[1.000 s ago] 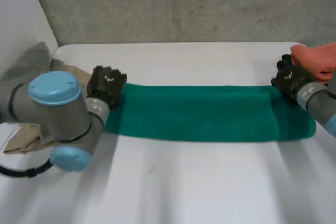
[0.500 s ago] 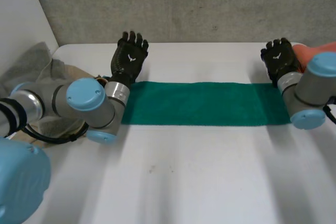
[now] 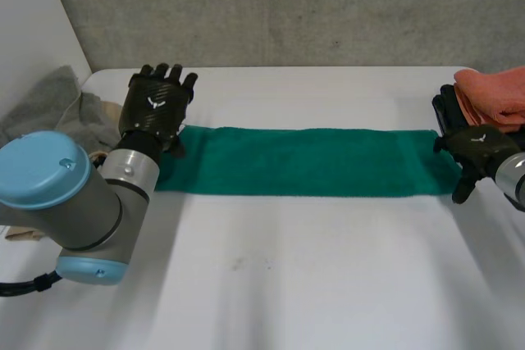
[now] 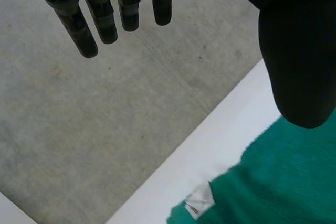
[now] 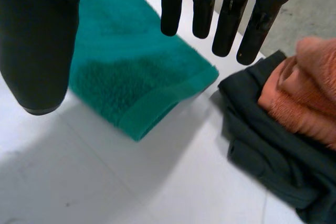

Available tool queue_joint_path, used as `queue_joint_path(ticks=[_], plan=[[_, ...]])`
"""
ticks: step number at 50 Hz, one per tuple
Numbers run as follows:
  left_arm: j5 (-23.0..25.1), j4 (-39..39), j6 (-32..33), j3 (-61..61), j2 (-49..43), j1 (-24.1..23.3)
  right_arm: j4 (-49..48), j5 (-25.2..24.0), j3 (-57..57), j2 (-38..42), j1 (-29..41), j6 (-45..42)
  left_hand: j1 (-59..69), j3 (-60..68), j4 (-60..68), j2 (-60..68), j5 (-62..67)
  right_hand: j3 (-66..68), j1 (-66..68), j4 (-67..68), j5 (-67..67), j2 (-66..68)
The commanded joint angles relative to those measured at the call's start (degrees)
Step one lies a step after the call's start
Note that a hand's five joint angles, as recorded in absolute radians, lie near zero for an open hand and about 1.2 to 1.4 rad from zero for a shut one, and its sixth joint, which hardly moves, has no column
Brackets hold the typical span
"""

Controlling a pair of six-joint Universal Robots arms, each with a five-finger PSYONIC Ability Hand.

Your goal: Fold the laundry.

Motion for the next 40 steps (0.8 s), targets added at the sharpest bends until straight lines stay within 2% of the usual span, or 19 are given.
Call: queue_joint_path(ticks=[1, 3, 5, 6, 13, 21, 30, 33, 40], plan=[[0.03, -0.22, 0.14, -0.31, -0.69, 0.11, -4.77, -0.08, -2.26, 5.58, 0.16, -0.58, -0.67, -1.88, -1.38, -1.49, -2.44, 13.24, 16.39, 13.52, 13.73, 14.1], [0.03, -0.31, 0.14, -0.31, -0.78, 0.2, -5.29, -0.08, -2.61, 6.37, 0.25, -0.93, -0.67, -1.88, -1.38, -1.49, -2.43, 17.27, 20.42, 17.54, 17.76, 18.12], [0.03, -0.31, 0.14, -0.31, -0.78, 0.2, -6.0, -0.08, -3.32, 7.34, 0.25, -1.55, -0.67, -1.88, -1.38, -1.49, -2.44, 48.94, 52.09, 49.22, 49.43, 49.8], [0.03, -0.31, 0.14, -0.31, -0.78, 0.2, -6.52, 0.01, -3.84, 7.6, 0.25, -2.25, -0.67, -1.88, -1.38, -1.49, -2.44, 58.19, 61.34, 58.46, 58.68, 59.05], [0.03, -0.74, 0.14, -0.48, -0.25, 0.2, -6.26, 1.59, -1.92, 6.72, -1.23, -5.68, -0.67, -1.88, -1.38, -1.49, -2.44, 58.28, 61.43, 58.56, 58.77, 59.14], [0.03, -5.66, -0.03, -1.01, 2.91, 1.52, -6.26, 1.24, 5.9, -1.97, -10.9, -8.66, -0.67, -1.88, -1.38, -1.49, -2.44, 58.28, 61.43, 58.56, 58.77, 59.14], [0.12, -7.95, -0.3, -3.82, 8.44, 4.24, -6.44, 1.85, 5.83, -4.96, -22.24, -26.13, -0.88, -2.1, -1.6, -1.71, -2.65, 58.28, 61.43, 58.56, 58.77, 59.14], [0.12, -8.3, -0.3, -4.26, 9.24, 4.6, -6.18, 2.46, 4.42, -5.49, -21.81, -28.0, -0.88, -2.1, -1.6, -1.71, -2.65, 58.28, 61.43, 58.56, 58.77, 59.14], [0.12, -9.62, -0.47, -4.53, 10.73, 4.6, -6.7, 2.91, 1.52, -8.22, -8.47, -24.32, -0.88, -2.1, -1.6, -1.71, -2.65, 58.28, 61.43, 58.56, 58.77, 59.14]])
